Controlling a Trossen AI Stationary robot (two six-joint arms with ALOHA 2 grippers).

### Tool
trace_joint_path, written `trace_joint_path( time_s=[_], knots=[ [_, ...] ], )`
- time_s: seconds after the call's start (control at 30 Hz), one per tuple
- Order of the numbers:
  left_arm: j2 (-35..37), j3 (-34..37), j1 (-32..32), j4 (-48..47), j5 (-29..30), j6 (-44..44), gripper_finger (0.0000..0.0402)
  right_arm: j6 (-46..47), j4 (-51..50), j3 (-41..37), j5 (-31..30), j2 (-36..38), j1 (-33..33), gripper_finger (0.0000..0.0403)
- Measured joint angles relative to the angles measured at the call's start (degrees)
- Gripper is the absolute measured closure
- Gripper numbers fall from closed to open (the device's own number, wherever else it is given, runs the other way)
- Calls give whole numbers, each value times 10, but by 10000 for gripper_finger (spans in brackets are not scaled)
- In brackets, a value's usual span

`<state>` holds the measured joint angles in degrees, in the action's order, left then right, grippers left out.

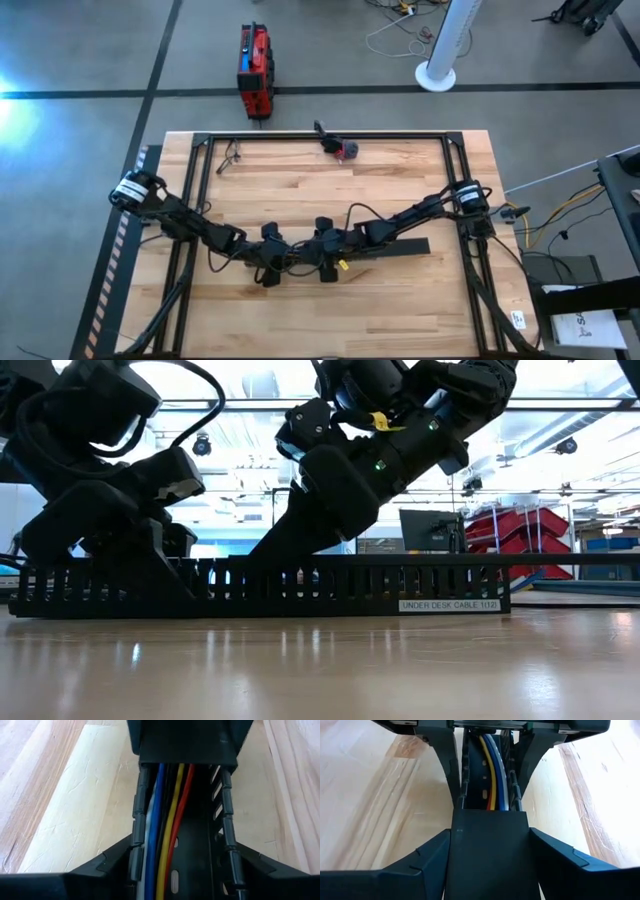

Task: Ziptie cables
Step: Close the black cable duct

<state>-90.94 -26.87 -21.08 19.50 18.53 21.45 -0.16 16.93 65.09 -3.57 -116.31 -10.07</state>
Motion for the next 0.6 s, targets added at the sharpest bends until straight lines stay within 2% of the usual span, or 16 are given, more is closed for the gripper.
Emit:
trace_joint_path(
  time_s=[0.33,0.5,0.6],
  knots=[
    [-1,-7,0,4,1,-10,171,37,-8,14,-32,-2,-5,177],
    [-1,-13,0,17,1,-15,180,50,-7,28,2,-3,-4,183],
    [-1,-15,0,41,4,-28,176,53,-1,33,-3,-3,-5,181]
  ],
)
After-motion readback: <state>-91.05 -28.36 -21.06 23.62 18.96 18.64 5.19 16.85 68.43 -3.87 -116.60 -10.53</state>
